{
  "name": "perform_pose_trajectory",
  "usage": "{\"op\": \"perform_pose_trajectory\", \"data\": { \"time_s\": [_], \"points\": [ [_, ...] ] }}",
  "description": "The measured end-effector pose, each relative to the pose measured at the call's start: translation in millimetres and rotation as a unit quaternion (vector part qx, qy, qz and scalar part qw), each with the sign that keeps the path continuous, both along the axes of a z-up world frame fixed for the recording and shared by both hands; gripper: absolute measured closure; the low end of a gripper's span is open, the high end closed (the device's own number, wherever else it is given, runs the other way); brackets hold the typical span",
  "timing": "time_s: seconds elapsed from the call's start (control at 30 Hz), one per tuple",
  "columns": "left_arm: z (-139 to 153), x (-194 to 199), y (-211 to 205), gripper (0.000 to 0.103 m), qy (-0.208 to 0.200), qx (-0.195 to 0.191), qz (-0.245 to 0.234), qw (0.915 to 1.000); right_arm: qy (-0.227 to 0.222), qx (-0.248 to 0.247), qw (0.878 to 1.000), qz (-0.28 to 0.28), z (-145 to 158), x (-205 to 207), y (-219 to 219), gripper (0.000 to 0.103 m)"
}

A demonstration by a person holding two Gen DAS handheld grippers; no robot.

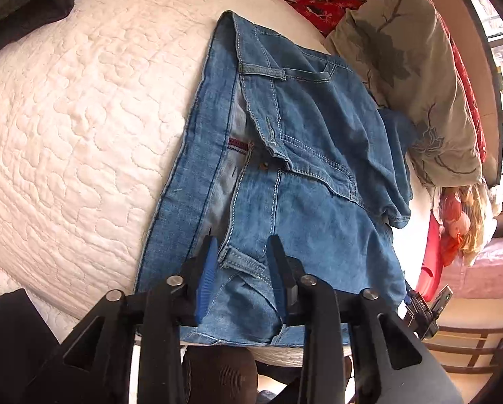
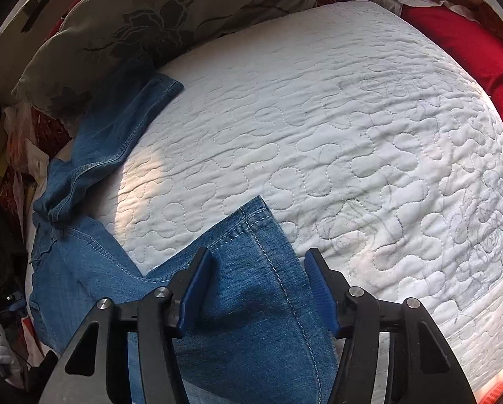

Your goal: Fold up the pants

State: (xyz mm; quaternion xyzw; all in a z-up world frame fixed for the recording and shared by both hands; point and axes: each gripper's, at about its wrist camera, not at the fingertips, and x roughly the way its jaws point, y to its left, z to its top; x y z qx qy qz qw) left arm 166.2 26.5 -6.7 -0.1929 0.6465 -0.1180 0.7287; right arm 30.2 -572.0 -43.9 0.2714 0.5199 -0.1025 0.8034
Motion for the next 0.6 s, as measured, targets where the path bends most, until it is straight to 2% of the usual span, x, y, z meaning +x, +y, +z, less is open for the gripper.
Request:
{"op": "perform_pose_trajectory", "data": {
  "time_s": [0.03, 0.1, 0.13, 0.17, 0.2, 0.23, 0.3, 0.33, 0.37, 0.4, 0.47, 0.5, 0.6],
  "points": [
    [-3.8, 4.5, -3.3, 0.055, 0.002, 0.012, -0.006, 0.9999, 0.002, 0.0, 1.0, 0.0, -0.6, 1.0, -0.1, 0.044],
    [-14.3, 12.9, -18.0, 0.054, 0.015, 0.035, -0.025, 0.999, 0.004, -0.004, 1.0, 0.0, -1.9, 1.2, 1.6, 0.044],
    [-22.2, 12.6, -20.8, 0.054, 0.03, 0.044, -0.037, 0.9979, 0.005, -0.011, 1.0, 0.003, -1.5, 2.9, 3.9, 0.047],
    [-29.9, 13.6, -28.1, 0.054, 0.046, 0.05, -0.043, 0.9968, 0.005, -0.019, 1.0, 0.01, -0.2, 3.8, 6.2, 0.054],
    [-33.0, 12.3, -34.3, 0.055, 0.053, 0.06, -0.046, 0.9957, 0.003, -0.024, 0.999, 0.023, 1.6, 4.4, 9.7, 0.082],
    [-32.4, 10.2, -39.1, 0.061, 0.049, 0.073, -0.049, 0.9949, -0.002, -0.016, 0.999, 0.039, 3.3, 7.2, 13.7, 0.087],
    [-28.7, 5.3, -42.9, 0.064, 0.03, 0.095, -0.05, 0.9938, -0.027, -0.044, 0.998, 0.034, 17.1, 1.8, 12.9, 0.087],
    [-30.2, 3.9, -43.0, 0.065, 0.024, 0.114, -0.046, 0.9921, -0.041, -0.042, 0.998, 0.023, 20.2, -2.3, 7.2, 0.087],
    [-35.2, 3.8, -43.9, 0.068, 0.024, 0.144, -0.046, 0.9882, -0.038, -0.031, 0.999, 0.011, 16.2, -3.5, -0.4, 0.087],
    [-40.6, 4.1, -45.4, 0.069, 0.028, 0.154, -0.051, 0.9863, -0.026, -0.023, 0.999, 0.001, 9.0, -3.1, -6.6, 0.086],
    [-37.9, 4.0, -45.9, 0.07, 0.027, 0.159, -0.044, 0.9859, -0.004, -0.024, 1.0, 0.0, -1.6, -1.8, -6.7, 0.084],
    [-34.7, 3.7, -46.1, 0.07, 0.026, 0.159, -0.041, 0.9861, 0.0, -0.029, 1.0, 0.001, -2.5, -1.7, -3.7, 0.079],
    [-18.0, -1.9, -41.4, 0.07, 0.006, 0.133, -0.049, 0.9899, -0.007, -0.031, 0.999, -0.005, 9.5, -3.3, -2.7, 0.076]
  ]
}}
